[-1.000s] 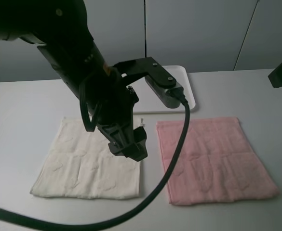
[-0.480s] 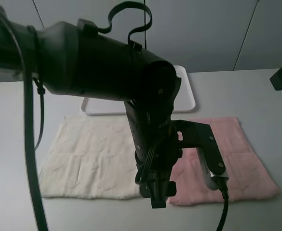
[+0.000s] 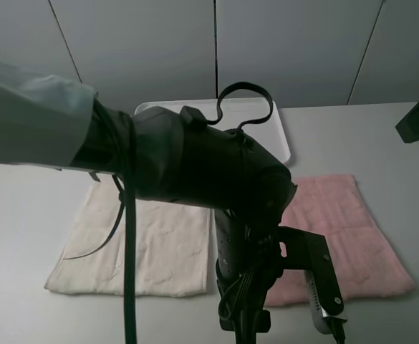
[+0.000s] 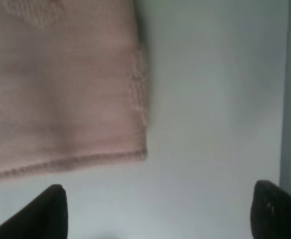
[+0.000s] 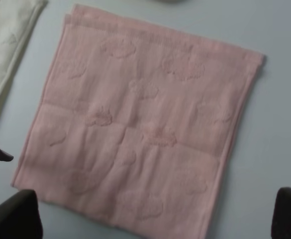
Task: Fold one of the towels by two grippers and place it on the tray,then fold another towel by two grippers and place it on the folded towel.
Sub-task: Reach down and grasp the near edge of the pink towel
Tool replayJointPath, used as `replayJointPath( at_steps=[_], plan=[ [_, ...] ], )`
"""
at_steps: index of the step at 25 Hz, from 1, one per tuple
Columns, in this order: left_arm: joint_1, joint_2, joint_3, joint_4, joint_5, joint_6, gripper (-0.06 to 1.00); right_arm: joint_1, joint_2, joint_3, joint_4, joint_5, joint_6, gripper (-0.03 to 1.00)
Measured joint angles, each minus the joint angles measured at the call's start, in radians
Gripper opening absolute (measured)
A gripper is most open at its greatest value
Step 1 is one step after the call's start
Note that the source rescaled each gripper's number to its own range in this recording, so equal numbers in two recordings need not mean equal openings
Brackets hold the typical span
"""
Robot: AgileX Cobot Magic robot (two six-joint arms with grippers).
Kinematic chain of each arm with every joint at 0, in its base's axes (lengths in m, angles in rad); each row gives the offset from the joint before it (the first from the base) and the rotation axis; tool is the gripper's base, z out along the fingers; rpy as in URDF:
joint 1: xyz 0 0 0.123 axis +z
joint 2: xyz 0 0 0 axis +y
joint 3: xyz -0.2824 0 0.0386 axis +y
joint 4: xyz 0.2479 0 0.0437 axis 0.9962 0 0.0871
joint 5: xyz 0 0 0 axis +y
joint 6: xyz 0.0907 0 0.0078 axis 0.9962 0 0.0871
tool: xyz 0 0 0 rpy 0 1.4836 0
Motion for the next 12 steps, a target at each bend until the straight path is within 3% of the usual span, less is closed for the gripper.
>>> replayJointPath(
  at_steps=[12],
  plan=[
    [-0.029, 0.003, 0.000, 0.009, -0.095, 0.000, 0.95, 0.000, 0.033, 0.000, 0.002, 0.014, -0.005, 1.00]
  ],
)
